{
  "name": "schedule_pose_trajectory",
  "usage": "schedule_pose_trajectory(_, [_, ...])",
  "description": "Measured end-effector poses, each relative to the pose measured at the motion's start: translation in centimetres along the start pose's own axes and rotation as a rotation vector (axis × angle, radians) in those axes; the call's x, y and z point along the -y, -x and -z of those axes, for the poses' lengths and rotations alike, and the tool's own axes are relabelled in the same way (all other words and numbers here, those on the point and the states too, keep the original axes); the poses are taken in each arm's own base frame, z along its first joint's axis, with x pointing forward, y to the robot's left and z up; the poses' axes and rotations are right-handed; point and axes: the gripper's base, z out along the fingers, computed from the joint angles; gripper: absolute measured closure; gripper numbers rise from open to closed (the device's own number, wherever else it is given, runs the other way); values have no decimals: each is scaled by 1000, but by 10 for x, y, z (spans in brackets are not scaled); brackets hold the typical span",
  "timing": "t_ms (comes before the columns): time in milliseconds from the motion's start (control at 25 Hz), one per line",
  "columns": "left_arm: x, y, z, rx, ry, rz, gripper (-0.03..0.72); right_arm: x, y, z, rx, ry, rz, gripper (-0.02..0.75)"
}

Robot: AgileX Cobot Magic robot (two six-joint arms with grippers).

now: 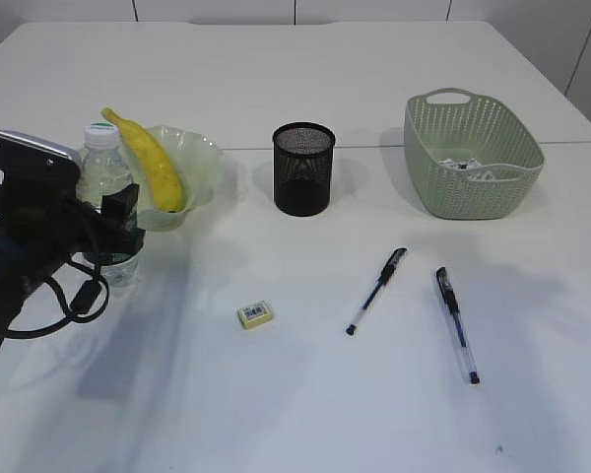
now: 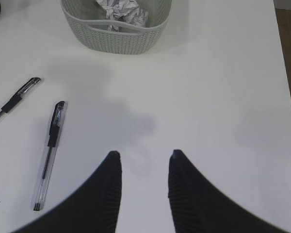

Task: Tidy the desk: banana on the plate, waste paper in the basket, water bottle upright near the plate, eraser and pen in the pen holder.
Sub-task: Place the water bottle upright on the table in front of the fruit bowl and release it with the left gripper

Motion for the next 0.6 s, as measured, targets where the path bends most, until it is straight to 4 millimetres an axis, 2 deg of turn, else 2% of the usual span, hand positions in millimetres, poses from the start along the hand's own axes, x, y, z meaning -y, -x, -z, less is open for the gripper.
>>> schedule_pose_trajectory(320, [0, 0, 0, 0, 0, 0, 243, 0, 0, 0, 0, 0, 0, 487])
schedule_pose_trajectory(600, [0, 0, 0, -1, 2, 1, 196, 0, 0, 0, 0, 0, 0, 487])
